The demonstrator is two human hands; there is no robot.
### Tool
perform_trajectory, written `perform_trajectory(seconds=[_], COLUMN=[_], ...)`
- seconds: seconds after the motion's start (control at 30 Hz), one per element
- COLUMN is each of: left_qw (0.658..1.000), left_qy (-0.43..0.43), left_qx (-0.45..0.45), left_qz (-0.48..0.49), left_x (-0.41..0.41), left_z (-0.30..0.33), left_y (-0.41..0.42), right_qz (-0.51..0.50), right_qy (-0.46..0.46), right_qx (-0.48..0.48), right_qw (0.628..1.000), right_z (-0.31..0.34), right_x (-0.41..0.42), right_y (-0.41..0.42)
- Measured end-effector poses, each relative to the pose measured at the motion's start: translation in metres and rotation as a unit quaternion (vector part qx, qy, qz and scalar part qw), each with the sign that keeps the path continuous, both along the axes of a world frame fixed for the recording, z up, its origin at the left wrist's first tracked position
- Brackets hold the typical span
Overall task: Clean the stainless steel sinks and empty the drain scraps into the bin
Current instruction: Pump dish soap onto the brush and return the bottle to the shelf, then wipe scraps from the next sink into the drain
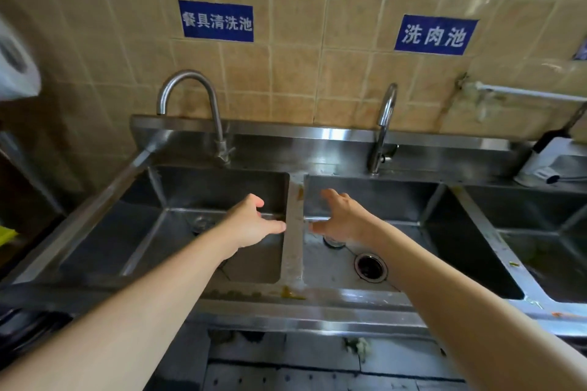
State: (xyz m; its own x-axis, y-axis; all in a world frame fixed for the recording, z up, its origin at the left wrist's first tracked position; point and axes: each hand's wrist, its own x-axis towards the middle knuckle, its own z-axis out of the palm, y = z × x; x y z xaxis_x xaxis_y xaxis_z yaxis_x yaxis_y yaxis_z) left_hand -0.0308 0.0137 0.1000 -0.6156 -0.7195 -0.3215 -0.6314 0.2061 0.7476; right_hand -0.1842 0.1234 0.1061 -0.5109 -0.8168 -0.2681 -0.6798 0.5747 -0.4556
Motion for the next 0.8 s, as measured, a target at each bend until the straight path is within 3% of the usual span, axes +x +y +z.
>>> perform_trajectory(seconds=[0.33,0.8], left_qw=[0.998,0.989], left_qy=[-0.013,-0.085], left_qx=[0.048,0.064], left_qz=[-0.022,-0.099], left_x=[-0.125,-0.259], left_z=[-0.038,-0.12], left_y=[0.067,0.057], right_qz=[-0.021,-0.109], right_qy=[-0.03,-0.077], right_qx=[0.026,0.084], right_qw=[0.999,0.988], right_z=[-0.043,-0.122], right_x=[-0.125,-0.237], right_y=[0.074,0.092])
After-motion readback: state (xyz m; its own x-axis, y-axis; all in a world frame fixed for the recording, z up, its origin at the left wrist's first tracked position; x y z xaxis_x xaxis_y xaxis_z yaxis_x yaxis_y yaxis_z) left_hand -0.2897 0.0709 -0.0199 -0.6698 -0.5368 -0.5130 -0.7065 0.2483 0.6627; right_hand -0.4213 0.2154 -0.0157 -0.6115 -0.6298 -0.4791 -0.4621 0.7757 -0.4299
